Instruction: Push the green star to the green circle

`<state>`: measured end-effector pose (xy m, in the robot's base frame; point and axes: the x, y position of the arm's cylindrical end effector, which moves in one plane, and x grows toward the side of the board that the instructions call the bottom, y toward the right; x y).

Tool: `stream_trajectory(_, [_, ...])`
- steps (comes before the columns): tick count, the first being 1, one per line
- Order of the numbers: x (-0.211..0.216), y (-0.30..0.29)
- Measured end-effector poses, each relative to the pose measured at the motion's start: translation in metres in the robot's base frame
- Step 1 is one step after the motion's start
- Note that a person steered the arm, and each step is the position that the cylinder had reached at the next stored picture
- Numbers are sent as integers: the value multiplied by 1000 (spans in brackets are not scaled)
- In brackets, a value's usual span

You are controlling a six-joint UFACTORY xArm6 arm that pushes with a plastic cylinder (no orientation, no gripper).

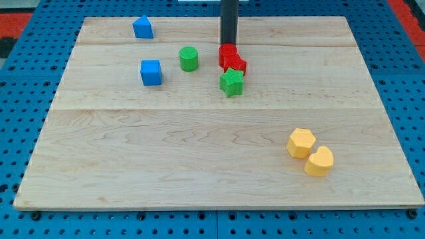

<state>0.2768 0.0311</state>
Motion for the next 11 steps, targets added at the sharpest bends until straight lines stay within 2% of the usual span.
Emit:
stream_trajectory(4, [0, 65])
stream_trajectory(6, [0, 71])
stream_trajectory(7, [14, 78])
stream_trajectory(8, [66, 78])
stream_trajectory(9, [108, 50])
stream_trajectory(10, [134, 7])
stream_trajectory(11, [126, -49])
